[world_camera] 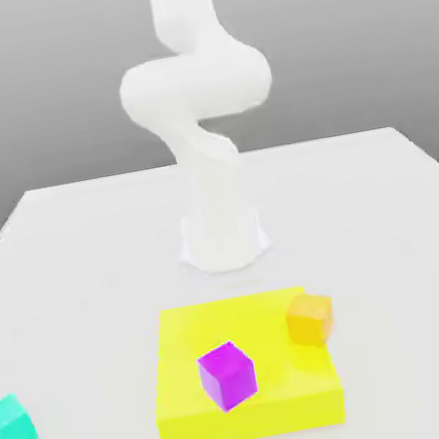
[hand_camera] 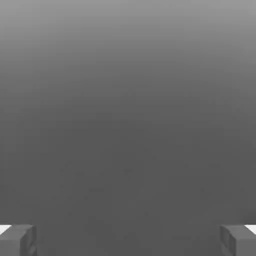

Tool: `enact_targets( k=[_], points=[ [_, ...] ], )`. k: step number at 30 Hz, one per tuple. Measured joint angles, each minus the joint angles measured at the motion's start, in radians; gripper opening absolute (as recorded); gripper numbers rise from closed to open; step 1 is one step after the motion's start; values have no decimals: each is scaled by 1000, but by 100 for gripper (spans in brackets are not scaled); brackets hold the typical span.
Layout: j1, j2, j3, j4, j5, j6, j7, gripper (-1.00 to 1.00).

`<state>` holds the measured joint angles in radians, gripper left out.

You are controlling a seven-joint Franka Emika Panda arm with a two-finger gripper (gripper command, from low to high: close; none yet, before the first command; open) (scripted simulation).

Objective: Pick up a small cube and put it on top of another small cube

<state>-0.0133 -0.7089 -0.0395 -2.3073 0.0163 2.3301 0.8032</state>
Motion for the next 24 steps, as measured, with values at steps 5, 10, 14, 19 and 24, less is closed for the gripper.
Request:
enact_targets(
  k=[5, 10, 14, 19, 24],
  points=[
    [-31, 186, -81, -15, 39, 62, 2, 0],
    [-63, 367, -159, -29, 84, 122, -1, 0],
    [-95, 513, -215, -41, 127, 170, -8, 0],
    [-168, 695, -268, -55, 182, 228, -18, 0],
    [-236, 875, -296, -69, 220, 289, -16, 0]
  ],
)
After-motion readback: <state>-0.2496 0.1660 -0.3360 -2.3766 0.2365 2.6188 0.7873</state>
